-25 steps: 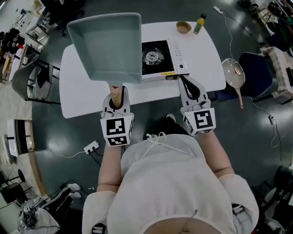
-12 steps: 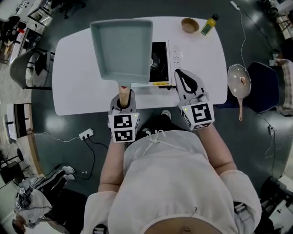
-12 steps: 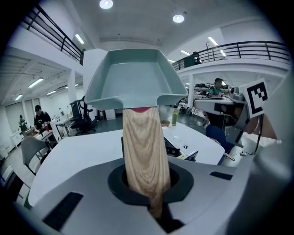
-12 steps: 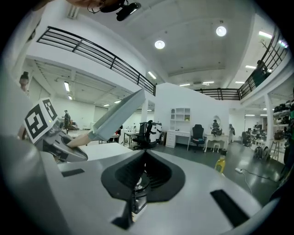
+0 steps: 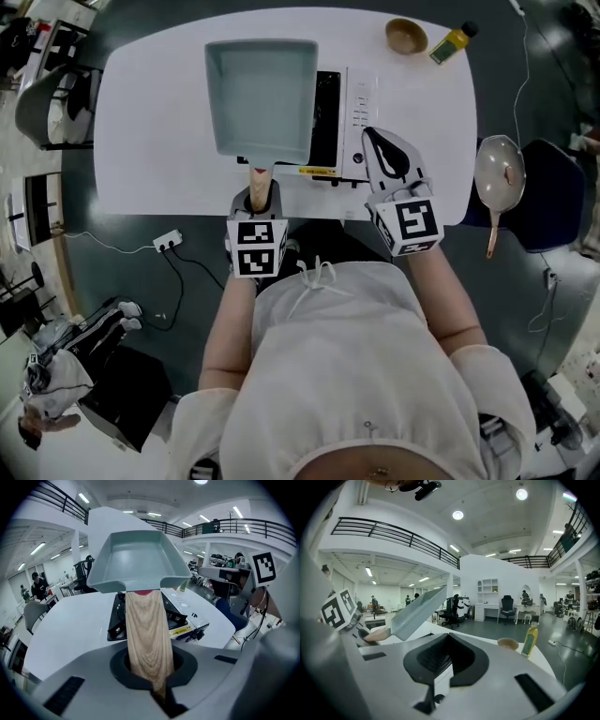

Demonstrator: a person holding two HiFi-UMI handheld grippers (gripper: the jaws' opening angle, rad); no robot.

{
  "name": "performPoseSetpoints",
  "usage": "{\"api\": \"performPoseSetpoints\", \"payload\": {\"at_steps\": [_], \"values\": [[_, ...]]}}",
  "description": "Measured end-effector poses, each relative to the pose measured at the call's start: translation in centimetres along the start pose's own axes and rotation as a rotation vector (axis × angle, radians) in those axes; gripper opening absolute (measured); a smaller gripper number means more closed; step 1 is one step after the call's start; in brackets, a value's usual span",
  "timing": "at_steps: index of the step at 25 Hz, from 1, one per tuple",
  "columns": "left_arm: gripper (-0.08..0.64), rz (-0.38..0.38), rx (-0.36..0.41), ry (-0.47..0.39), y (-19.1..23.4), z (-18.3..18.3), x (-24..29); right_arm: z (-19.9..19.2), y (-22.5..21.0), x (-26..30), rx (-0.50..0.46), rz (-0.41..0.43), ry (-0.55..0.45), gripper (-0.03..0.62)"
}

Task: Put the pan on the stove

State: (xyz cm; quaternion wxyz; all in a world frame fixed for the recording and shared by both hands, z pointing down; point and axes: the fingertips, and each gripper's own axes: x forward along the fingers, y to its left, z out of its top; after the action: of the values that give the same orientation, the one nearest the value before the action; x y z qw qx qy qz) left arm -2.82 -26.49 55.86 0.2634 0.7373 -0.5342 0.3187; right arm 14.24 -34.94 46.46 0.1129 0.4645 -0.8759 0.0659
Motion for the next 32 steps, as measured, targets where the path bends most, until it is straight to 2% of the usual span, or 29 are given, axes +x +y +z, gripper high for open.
{"api": "performPoseSetpoints", "payload": {"at_steps": [6, 15, 22, 26, 29, 32], "values": [[0.023, 0.012, -0.015, 0.153, -0.7, -2.8, 1.6, -1.6, -0.6, 1.2, 0.027, 0.026, 0.025, 0.005], [0.023, -0.003, -0.071, 0.300, -1.7, -4.9, 2.6, -2.8, -1.7, 1.6, 0.051, 0.014, 0.048, 0.005], [0.023, 0.018, -0.007, 0.402, -1.5, -5.7, 2.4, -3.8, -2.0, 1.2, 0.065, 0.005, 0.066, 0.005], [0.023, 0.005, -0.011, 0.442, -1.6, -5.4, 2.3, -4.2, -2.9, 1.1, 0.083, -0.010, 0.074, 0.005], [0.023, -0.019, -0.037, 0.471, -1.9, -5.3, 2.0, -4.4, -3.4, 1.1, 0.094, -0.016, 0.074, 0.005], [0.023, -0.072, -0.105, 0.505, -2.7, -5.0, 1.8, -4.7, -3.8, 1.2, 0.104, -0.019, 0.079, 0.005]]}}
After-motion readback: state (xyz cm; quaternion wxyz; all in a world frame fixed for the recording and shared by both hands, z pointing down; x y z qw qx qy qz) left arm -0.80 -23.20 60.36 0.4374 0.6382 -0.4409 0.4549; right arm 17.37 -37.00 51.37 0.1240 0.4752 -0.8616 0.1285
